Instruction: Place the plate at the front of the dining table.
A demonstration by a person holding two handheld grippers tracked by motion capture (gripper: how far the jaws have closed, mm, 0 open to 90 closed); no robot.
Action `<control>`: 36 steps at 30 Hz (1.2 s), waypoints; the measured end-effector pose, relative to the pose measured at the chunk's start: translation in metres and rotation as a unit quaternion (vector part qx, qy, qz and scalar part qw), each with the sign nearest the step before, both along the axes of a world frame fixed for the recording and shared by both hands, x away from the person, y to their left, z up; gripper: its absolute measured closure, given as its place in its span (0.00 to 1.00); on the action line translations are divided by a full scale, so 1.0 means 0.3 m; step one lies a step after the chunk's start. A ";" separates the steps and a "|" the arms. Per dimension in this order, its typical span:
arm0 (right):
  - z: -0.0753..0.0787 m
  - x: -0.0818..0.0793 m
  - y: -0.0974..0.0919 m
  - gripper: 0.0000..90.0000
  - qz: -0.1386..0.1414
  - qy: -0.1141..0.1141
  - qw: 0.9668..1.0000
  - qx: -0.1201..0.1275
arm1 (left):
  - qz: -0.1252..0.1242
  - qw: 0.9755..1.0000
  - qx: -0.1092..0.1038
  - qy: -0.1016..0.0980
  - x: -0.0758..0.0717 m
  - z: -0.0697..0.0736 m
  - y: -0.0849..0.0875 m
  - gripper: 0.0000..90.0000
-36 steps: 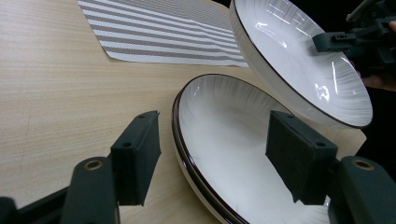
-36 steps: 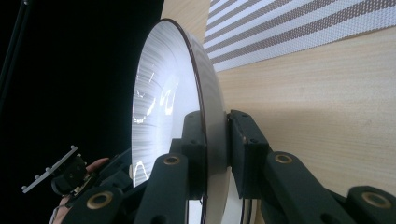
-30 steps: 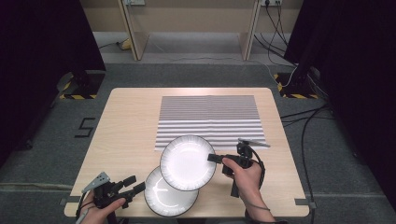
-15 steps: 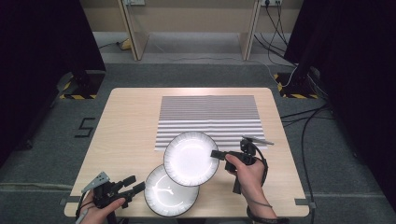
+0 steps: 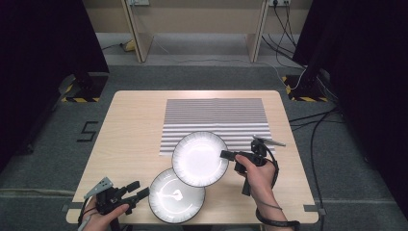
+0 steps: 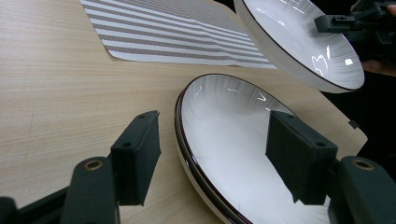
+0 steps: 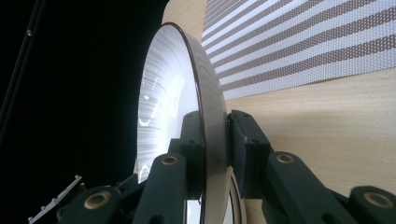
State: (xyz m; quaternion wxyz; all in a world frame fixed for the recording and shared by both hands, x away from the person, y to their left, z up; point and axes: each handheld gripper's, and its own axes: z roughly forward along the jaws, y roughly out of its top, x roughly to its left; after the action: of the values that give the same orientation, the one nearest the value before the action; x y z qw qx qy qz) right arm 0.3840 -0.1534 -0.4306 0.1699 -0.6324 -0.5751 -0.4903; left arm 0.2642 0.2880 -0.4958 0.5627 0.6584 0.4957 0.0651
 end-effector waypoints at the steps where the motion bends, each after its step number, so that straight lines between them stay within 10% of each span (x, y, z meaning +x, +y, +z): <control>1: 0.001 0.002 -0.002 0.84 0.000 0.001 1.000 0.000 | 0.000 1.000 0.000 0.000 0.000 0.000 0.000 0.38; 36: 0.043 0.083 -0.039 0.84 -0.031 -0.006 1.000 0.001 | 0.003 1.000 -0.001 0.000 0.002 0.000 0.006 0.38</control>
State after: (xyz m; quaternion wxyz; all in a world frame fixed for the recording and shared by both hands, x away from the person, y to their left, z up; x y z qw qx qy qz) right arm 0.4089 -0.1652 -0.4177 0.1518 -0.6467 -0.5562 -0.4993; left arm 0.2647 0.2899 -0.4957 0.5632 0.6560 0.4981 0.0660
